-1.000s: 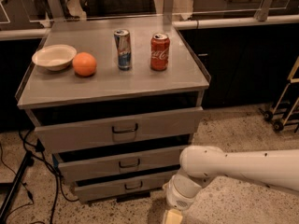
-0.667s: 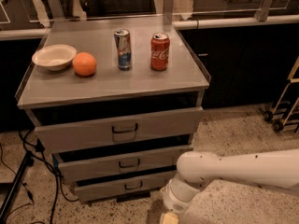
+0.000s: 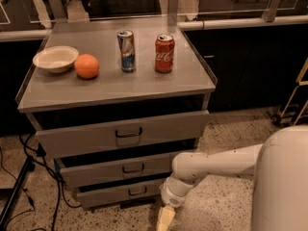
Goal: Open bottom drawer
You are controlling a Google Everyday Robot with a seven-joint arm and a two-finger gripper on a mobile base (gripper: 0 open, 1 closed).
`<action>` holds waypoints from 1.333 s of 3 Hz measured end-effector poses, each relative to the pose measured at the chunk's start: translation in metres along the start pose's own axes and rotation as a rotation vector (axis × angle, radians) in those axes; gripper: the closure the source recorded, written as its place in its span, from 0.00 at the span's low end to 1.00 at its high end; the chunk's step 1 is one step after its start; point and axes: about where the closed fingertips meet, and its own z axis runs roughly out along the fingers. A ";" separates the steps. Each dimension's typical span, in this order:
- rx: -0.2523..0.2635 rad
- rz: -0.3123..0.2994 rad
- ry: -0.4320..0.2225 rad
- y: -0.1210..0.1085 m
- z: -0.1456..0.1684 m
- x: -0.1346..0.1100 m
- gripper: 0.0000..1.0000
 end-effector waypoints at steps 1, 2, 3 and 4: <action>0.000 0.000 0.000 0.000 0.000 0.000 0.00; -0.008 0.009 -0.035 -0.001 0.017 0.003 0.00; 0.010 0.060 -0.063 -0.024 0.041 0.017 0.00; 0.035 0.085 -0.074 -0.055 0.055 0.027 0.00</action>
Offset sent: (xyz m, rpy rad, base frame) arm -0.0037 0.0088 -0.0364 0.0800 0.0125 -0.0374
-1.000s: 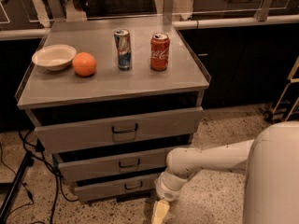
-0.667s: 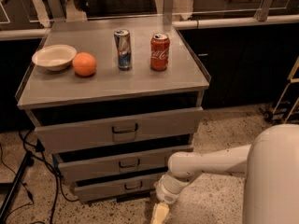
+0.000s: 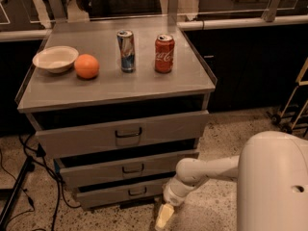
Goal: Open bottom drawer
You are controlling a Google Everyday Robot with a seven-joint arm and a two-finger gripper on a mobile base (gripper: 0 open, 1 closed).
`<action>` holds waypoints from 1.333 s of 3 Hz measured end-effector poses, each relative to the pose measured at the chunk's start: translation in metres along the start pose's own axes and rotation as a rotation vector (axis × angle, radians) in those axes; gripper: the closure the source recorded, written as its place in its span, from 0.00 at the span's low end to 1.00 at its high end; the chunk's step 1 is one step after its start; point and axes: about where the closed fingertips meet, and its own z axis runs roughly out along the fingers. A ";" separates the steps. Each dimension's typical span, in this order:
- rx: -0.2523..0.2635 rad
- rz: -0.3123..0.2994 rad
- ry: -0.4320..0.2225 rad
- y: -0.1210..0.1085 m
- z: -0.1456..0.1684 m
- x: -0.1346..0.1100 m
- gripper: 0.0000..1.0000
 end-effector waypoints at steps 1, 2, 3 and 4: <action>0.022 0.013 0.006 -0.056 0.026 0.000 0.00; 0.028 0.014 0.002 -0.060 0.025 -0.002 0.00; 0.045 0.021 0.021 -0.044 0.035 0.005 0.00; 0.082 0.041 0.029 -0.037 0.045 0.015 0.00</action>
Offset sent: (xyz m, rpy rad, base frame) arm 0.0827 0.0024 -0.0566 -0.0207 -0.0198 -0.0316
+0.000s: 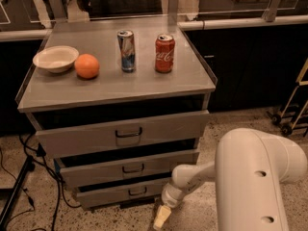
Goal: Open bottom drawer
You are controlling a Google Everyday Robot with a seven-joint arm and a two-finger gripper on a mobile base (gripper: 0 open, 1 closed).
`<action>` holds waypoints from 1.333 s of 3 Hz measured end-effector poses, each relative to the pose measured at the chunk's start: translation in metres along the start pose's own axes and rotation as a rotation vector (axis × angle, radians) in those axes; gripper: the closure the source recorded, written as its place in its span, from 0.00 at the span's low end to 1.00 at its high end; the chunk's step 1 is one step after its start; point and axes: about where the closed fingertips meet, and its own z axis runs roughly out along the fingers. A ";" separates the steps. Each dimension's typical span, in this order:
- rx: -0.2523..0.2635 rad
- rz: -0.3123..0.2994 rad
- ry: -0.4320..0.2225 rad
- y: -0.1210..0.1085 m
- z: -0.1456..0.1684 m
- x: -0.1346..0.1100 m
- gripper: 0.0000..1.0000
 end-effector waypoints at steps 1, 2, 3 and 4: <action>0.014 0.037 -0.014 -0.006 0.007 0.007 0.00; 0.014 0.037 -0.014 -0.006 0.007 0.007 0.00; 0.043 0.025 -0.018 -0.016 0.015 0.000 0.00; 0.079 0.007 -0.019 -0.036 0.022 -0.012 0.00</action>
Offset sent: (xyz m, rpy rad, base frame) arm 0.0021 -0.0042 -0.0093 0.0056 0.0000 -0.0377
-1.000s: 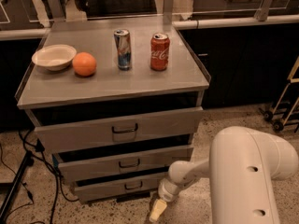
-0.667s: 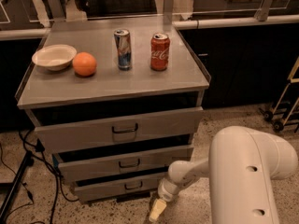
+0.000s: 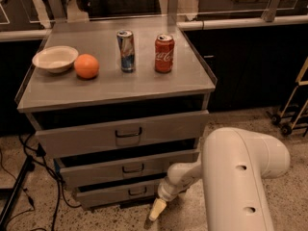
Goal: Open bottom drawer
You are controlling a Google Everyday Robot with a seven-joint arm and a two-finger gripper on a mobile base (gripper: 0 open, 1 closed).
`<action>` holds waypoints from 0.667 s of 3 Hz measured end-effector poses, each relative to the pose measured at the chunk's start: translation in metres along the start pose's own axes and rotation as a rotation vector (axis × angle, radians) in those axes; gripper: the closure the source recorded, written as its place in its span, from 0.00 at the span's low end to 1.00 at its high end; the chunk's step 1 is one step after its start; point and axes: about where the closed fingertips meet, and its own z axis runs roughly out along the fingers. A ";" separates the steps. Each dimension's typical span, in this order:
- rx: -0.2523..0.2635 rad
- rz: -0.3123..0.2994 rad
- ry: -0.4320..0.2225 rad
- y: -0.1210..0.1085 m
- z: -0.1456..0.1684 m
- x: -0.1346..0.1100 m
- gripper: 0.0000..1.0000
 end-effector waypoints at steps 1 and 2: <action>0.034 -0.011 -0.008 -0.018 0.002 -0.006 0.00; 0.048 -0.010 -0.013 -0.029 0.008 -0.005 0.00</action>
Offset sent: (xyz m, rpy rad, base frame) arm 0.0458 -0.0042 -0.0146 -0.0028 -0.0724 -0.0220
